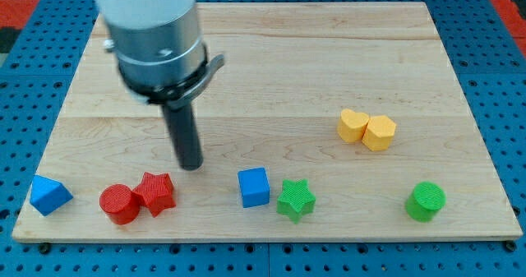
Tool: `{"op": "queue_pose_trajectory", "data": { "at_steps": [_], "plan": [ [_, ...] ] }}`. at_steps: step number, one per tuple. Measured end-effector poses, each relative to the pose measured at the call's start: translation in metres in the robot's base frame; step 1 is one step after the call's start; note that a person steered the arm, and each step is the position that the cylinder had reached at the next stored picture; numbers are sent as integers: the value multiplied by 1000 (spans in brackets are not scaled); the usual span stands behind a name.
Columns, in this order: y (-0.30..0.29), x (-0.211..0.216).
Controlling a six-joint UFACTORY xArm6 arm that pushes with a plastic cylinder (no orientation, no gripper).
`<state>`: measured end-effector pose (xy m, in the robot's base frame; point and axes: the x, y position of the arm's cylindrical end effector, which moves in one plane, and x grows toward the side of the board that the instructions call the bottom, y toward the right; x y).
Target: Slide the blue cube above the green star
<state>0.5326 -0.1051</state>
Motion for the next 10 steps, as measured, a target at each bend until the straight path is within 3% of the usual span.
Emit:
{"op": "queue_pose_trajectory", "data": {
  "at_steps": [3, 5, 6, 10],
  "plan": [
    [43, 42],
    [114, 44],
    [117, 41],
    [117, -41]
  ]
}}
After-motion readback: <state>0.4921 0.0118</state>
